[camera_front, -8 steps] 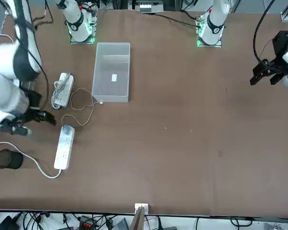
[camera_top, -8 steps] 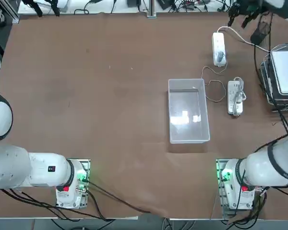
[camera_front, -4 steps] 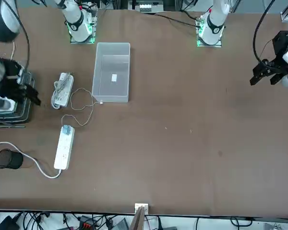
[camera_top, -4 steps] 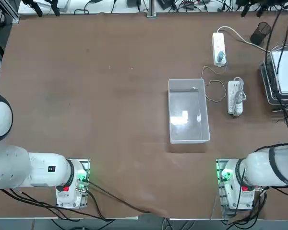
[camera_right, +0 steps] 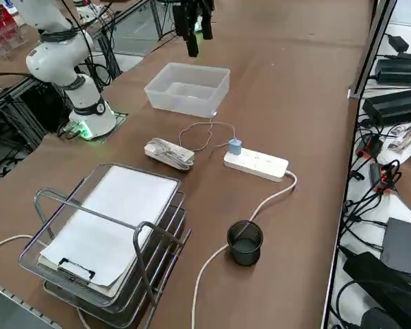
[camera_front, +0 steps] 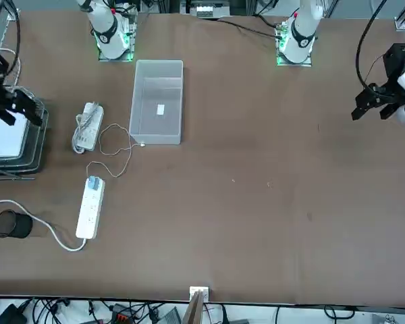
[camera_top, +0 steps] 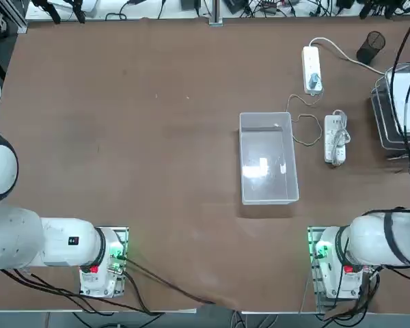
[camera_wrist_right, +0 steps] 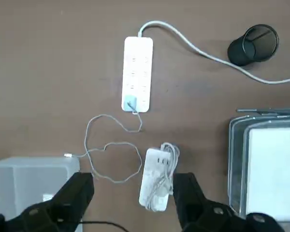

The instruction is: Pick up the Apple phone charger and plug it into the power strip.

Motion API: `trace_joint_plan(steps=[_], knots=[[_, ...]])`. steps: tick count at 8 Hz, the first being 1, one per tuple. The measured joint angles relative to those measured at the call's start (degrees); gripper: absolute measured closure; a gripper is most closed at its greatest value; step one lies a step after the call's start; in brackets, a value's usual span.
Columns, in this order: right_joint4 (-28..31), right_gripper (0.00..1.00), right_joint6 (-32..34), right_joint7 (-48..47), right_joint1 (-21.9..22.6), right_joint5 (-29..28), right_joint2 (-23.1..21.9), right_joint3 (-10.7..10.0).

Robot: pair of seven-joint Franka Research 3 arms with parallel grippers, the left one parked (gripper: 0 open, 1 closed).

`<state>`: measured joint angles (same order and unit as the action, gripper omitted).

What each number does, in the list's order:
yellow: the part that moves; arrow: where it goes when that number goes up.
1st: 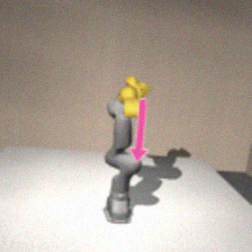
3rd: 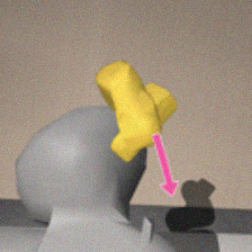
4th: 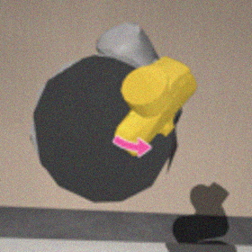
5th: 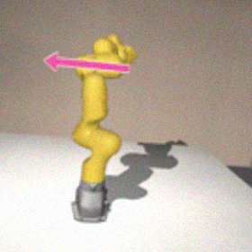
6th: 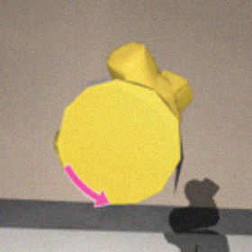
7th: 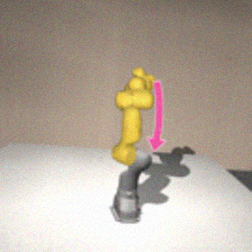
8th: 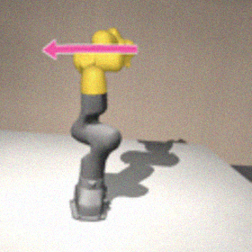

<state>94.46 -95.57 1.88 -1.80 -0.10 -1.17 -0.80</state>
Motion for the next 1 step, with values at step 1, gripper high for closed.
trace_joint_plan(steps=[1], knots=[[-0.62,0.00,1.46,0.00,0.08,0.00,-0.10,0.07]])
